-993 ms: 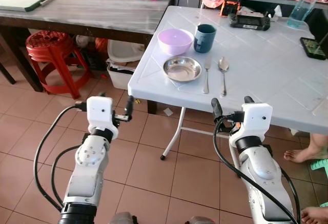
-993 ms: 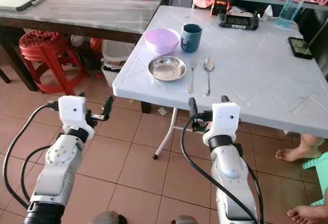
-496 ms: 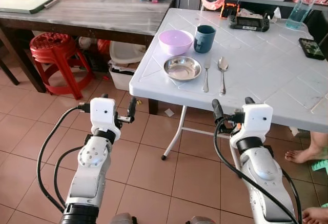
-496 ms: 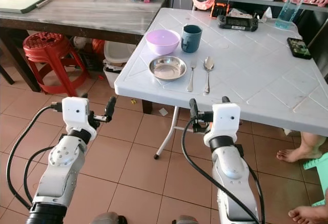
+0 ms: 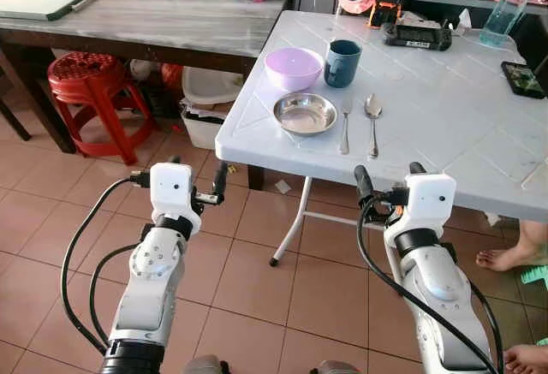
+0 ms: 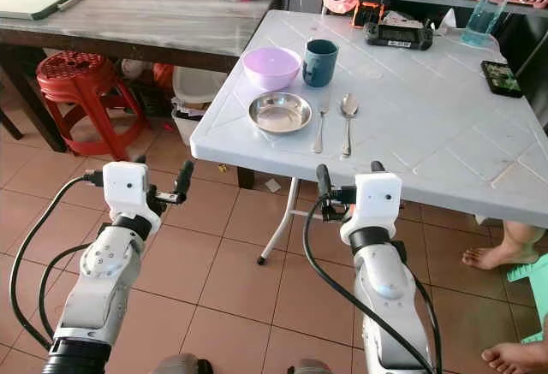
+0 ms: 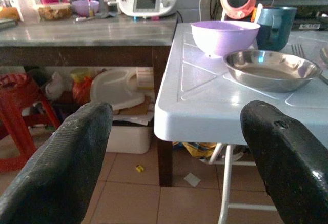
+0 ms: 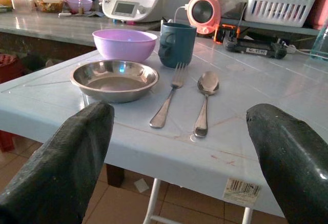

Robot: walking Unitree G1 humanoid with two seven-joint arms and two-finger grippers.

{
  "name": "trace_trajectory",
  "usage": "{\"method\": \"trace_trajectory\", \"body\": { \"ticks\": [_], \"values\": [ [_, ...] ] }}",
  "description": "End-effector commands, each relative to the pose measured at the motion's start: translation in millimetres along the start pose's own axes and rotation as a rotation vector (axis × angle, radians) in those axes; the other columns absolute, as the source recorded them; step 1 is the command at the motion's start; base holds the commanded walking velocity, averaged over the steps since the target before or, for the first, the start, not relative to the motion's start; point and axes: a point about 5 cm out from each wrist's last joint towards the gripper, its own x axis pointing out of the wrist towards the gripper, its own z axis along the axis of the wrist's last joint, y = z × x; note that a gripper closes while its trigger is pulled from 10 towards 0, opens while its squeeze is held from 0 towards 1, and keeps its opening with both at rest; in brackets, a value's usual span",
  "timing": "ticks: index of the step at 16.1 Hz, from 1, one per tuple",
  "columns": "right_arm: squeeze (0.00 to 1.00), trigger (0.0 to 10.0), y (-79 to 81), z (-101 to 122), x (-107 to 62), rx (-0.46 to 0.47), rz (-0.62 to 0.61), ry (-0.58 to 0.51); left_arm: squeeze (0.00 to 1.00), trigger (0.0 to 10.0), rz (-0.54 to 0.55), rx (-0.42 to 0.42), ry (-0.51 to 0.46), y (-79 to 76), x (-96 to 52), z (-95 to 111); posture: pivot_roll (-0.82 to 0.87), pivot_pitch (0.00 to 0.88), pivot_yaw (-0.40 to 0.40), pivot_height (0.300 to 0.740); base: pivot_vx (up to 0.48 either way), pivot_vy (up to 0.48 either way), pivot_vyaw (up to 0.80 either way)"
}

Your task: Setting the table

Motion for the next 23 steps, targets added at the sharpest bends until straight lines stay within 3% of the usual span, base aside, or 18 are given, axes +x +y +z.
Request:
{"method": "trace_trajectory", "body": {
  "ticks": [1,4,10,17,23],
  "values": [
    [0.0,10.0,-0.8,-0.4,0.0,-0.001,-0.003,0.0,0.0,10.0,-0.017,0.009,-0.007,-0.3,0.6,1.5,-0.07,0.0,0.01,0.74,0.0,0.0,0.0],
    [0.0,10.0,1.2,1.1,-1.1,-0.031,0.014,-0.009,0.0,10.0,-0.018,0.008,-0.008,-0.3,0.1,1.6,-0.07,0.005,0.011,0.74,0.339,0.0,0.0],
    [0.0,10.0,1.1,0.9,-1.0,-0.034,0.015,-0.005,0.0,10.0,-0.02,0.005,-0.005,-1.3,-0.6,0.6,-0.08,0.009,0.009,0.74,0.349,0.0,0.56],
    [0.0,10.0,0.8,0.2,-0.1,-0.017,0.002,-0.002,0.0,10.0,-0.029,-0.007,-0.011,-3.5,1.5,1.8,-0.08,0.009,0.011,0.74,0.386,0.0,0.0],
    [0.0,10.0,0.8,-1.4,1.6,0.006,-0.009,0.009,0.0,10.0,-0.03,-0.01,-0.001,-3.9,2.8,0.9,-0.07,0.005,0.009,0.74,0.0,0.0,-0.27]
  ]
}}
